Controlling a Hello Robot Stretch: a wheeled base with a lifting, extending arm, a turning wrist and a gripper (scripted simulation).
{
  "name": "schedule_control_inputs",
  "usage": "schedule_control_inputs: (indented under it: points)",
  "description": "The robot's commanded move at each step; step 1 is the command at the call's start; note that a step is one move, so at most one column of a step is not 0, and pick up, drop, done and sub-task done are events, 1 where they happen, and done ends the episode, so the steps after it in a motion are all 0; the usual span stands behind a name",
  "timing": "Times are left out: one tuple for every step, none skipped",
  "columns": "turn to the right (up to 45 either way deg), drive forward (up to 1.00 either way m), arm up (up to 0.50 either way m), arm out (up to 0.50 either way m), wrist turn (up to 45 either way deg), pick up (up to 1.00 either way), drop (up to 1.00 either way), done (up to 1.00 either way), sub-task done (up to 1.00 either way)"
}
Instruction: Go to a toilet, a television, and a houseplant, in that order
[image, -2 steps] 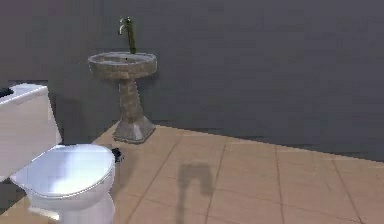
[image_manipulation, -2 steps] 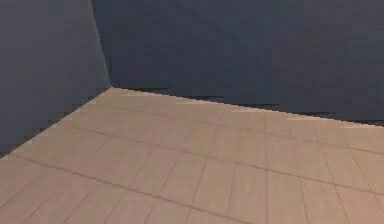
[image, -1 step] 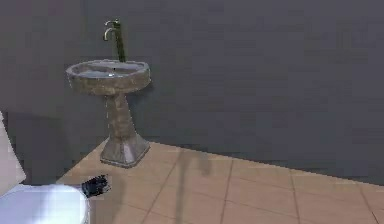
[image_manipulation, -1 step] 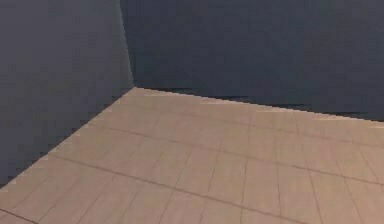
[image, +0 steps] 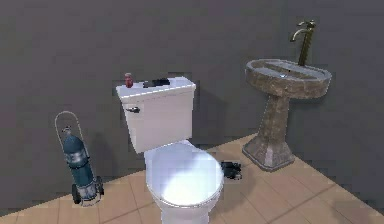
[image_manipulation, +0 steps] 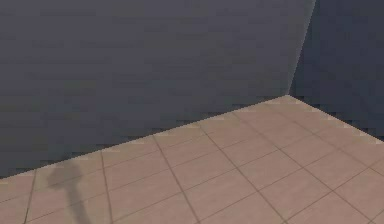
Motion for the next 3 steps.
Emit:
schedule_control_inputs:
  points:
    - [0.0, 0.0, 0.0, 0.0, 0.0, 0.0, 0.0, 0.0, 1.0]
    - [-45.0, 0.0, 0.0, 0.0, 0.0, 0.0, 0.0, 0.0, 0.0]
    - [-45.0, 0.0, 0.0, 0.0, 0.0, 0.0, 0.0, 0.0, 0.0]
